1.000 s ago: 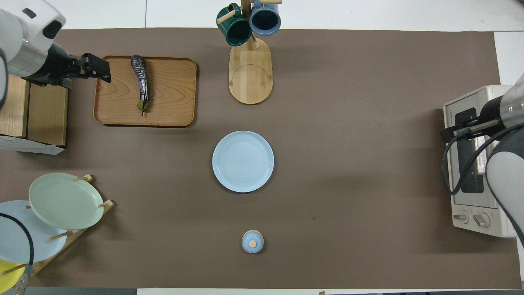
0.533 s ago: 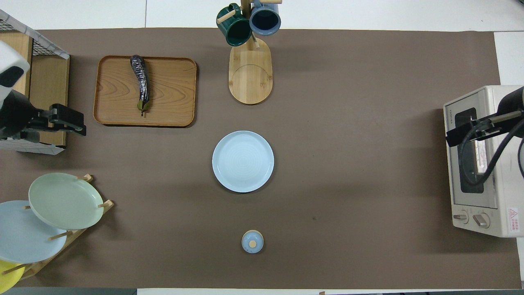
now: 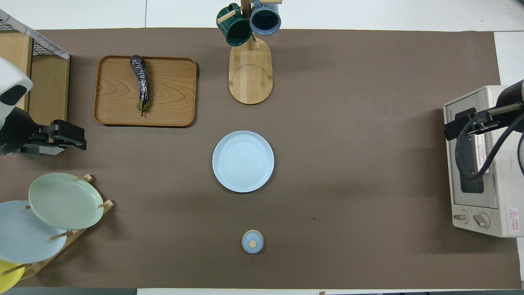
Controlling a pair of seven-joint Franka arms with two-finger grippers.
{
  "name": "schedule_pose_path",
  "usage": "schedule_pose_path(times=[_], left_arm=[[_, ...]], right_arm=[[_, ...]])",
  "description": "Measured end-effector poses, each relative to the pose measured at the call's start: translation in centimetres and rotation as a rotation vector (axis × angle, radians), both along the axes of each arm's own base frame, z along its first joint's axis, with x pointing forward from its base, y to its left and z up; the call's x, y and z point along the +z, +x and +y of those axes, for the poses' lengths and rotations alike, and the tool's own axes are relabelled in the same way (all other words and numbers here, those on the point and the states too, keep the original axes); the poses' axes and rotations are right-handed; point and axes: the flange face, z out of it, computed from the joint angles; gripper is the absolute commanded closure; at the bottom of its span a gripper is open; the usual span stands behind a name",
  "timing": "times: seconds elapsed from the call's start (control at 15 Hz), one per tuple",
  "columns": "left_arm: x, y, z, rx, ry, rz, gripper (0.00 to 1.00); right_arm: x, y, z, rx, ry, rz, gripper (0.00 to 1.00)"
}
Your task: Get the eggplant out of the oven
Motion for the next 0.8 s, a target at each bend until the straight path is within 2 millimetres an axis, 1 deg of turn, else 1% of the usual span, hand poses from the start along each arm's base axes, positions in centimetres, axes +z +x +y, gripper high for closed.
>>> schedule_pose_path(times=[0.2, 0.47, 0.8], left_arm=[[0.52, -0.03, 0.45, 0.009, 0.000, -0.002, 0.00], [0.20, 0.05, -0.38, -0.007, -0.001, 0.005, 0.00], [0.11, 0.09, -0.35, -0.006, -0.001, 0.007, 0.00]], right_arm=[[-0.50, 0.18, 0.01, 0.000, 0.000, -0.004, 0.00], [-0.60, 0.17, -0.10, -0.003, 0.000, -0.002, 0.00], [-0.76, 0.16, -0.09, -0.003, 0.000, 0.001, 0.00]])
